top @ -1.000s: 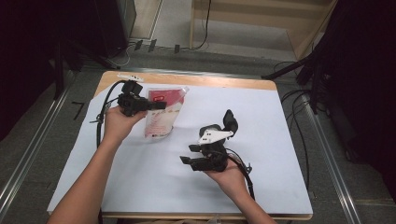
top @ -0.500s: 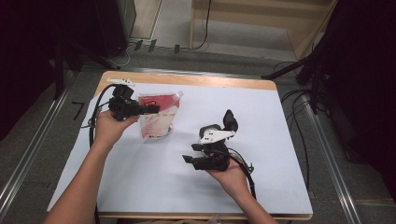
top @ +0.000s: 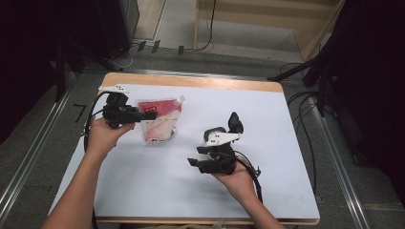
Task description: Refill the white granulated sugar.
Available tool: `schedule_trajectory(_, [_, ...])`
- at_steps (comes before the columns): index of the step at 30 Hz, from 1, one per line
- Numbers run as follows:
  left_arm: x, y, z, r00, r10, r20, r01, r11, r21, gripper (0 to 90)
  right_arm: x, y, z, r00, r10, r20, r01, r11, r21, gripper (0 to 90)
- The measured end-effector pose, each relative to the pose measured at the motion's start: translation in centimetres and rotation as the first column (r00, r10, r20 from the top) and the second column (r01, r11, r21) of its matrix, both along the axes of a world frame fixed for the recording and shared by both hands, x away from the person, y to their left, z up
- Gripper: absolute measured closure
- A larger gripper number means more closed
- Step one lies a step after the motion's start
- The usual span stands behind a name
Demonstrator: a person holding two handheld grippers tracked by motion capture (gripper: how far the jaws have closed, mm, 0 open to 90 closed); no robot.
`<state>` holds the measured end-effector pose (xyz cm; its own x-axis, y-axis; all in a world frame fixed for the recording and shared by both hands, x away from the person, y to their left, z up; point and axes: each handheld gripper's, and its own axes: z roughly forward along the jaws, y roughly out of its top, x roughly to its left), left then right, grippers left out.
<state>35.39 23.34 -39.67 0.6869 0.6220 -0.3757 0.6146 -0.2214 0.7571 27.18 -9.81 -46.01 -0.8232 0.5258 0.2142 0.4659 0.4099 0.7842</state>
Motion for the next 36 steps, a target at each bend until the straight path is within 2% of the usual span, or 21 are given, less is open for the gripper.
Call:
schedule_trajectory(4, [-0.5, 0.1, 0.0, 1.0, 0.001, 0.002, -0.002, 1.0, 0.007, 60.7, 0.0, -0.3, 0.2, 1.0, -0.004, -0.004, 0.004, 1.0, 0.004, 46.0])
schedule_trajectory(6, [-0.8, 0.2, 0.2, 0.9999, 0.007, 0.01, -0.007, 0.9995, 0.03, 60.5, -0.1, -0.5, 0.4, 1.0, -0.005, -0.001, 0.005, 1.0, 0.006, 46.0])
schedule_trajectory(10, [-1.3, 0.5, 0.3, 0.9997, 0.011, 0.022, -0.012, 0.9991, 0.041, 58.4, -0.2, -1.0, 0.7, 1.0, -0.005, 0.001, 0.005, 0.9999, 0.014, 46.0])
schedule_trajectory(15, [-2.2, 1.0, 0.4, 0.9996, 0.017, 0.022, -0.018, 0.9992, 0.037, 56.0, -0.4, -1.8, 1.4, 1.0, -0.002, -0.005, 0.003, 0.9998, 0.018, 46.0])
schedule_trajectory(19, [-2.8, 1.4, 0.3, 0.9992, 0.034, 0.02, -0.035, 0.9985, 0.043, 53.9, -0.6, -2.6, 1.8, 1.0, -0.002, -0.006, 0.002, 0.9999, 0.011, 46.0])
schedule_trajectory(27, [-3.7, 2.2, -0.2, 0.9992, 0.04, -0.001, -0.04, 0.9957, 0.084, 53.4, -1.0, -4.2, 2.1, 0.9999, -0.006, -0.012, 0.006, 0.9999, 0.01, 46.6])
schedule_trajectory(30, [-3.8, 2.7, -0.4, 0.999, 0.044, -0.01, -0.043, 0.996, 0.078, 53.8, -1.1, -5.3, 2.4, 0.9997, -0.024, -0.006, 0.025, 0.9995, 0.02, 47.0])
schedule_trajectory(33, [-3.8, 3.1, -0.4, 0.9989, 0.045, -0.009, -0.044, 0.9962, 0.074, 54.1, -1.0, -6.5, 2.5, 0.9987, -0.05, -0.007, 0.05, 0.9987, 0.011, 47.6])
schedule_trajectory(36, [-3.8, 3.4, -0.5, 0.9987, 0.044, -0.025, -0.043, 0.9973, 0.06, 53.2, -0.9, -7.3, 2.5, 0.9976, -0.069, 0.0, 0.069, 0.9976, -0.002, 48.2])
